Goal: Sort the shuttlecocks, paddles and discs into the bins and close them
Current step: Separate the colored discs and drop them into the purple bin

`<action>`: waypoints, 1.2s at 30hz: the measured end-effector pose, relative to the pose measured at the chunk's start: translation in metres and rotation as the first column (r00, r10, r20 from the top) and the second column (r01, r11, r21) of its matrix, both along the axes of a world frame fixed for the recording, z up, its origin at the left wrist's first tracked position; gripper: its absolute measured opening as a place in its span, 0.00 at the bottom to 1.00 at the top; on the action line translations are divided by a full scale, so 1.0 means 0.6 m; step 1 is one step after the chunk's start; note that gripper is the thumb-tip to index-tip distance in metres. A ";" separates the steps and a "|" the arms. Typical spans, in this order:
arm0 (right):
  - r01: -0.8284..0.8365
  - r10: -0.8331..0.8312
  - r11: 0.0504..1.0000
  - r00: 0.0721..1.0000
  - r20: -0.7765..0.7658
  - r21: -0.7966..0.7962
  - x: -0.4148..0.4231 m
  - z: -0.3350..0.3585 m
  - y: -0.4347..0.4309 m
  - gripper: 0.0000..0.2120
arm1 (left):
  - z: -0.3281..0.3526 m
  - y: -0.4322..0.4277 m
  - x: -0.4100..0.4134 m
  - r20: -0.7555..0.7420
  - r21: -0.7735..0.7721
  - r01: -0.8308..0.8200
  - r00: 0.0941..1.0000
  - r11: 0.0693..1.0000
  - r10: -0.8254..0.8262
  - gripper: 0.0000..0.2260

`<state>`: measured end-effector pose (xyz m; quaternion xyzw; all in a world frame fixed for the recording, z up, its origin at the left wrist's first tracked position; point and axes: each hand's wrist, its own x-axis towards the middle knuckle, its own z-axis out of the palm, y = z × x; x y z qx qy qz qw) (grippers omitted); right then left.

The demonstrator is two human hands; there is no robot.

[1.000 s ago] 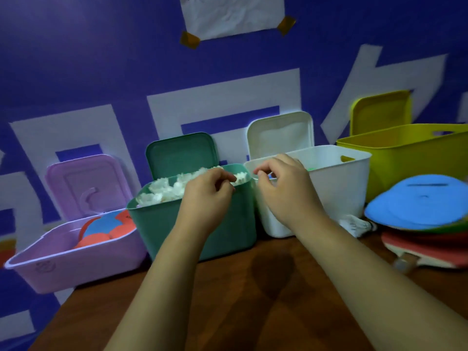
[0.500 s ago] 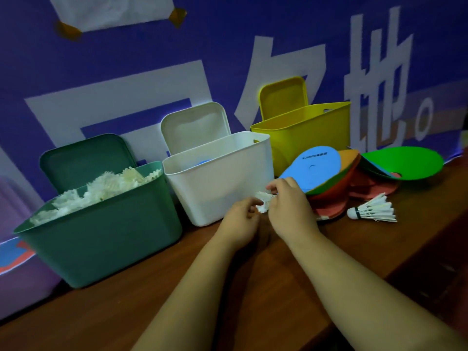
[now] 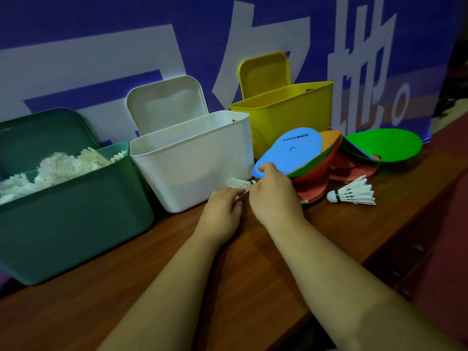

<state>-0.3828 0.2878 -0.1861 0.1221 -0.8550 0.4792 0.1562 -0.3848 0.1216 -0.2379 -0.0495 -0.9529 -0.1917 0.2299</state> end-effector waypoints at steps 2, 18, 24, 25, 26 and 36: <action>-0.003 0.003 1.000 0.994 -0.109 -0.005 0.000 0.000 -0.006 0.16 | 0.002 -0.002 0.008 -0.050 0.056 -0.059 0.997 0.997 0.061 0.13; 0.205 -0.195 0.621 0.975 -0.105 0.756 -0.005 -0.016 -0.053 0.14 | 0.030 -0.025 0.057 0.003 0.387 -0.267 0.958 0.883 0.288 0.06; 0.277 -0.151 0.809 0.950 -0.273 0.518 -0.002 -0.012 -0.041 0.13 | 0.031 -0.026 0.059 -0.040 0.303 -0.202 0.974 0.931 0.224 0.13; 0.276 -0.141 0.837 0.943 -0.300 0.473 0.000 -0.009 -0.042 0.13 | 0.030 -0.026 0.060 -0.057 0.277 -0.205 0.972 0.939 0.229 0.15; 0.278 -0.135 0.851 0.936 -0.326 0.446 0.002 -0.008 -0.044 0.14 | 0.030 -0.026 0.061 -0.071 0.247 -0.219 0.967 0.944 0.243 0.16; 0.244 -0.120 0.925 0.915 -0.384 0.291 0.011 -0.006 -0.025 0.13 | 0.039 -0.002 0.067 -0.216 -0.083 -0.244 0.951 0.966 0.222 0.16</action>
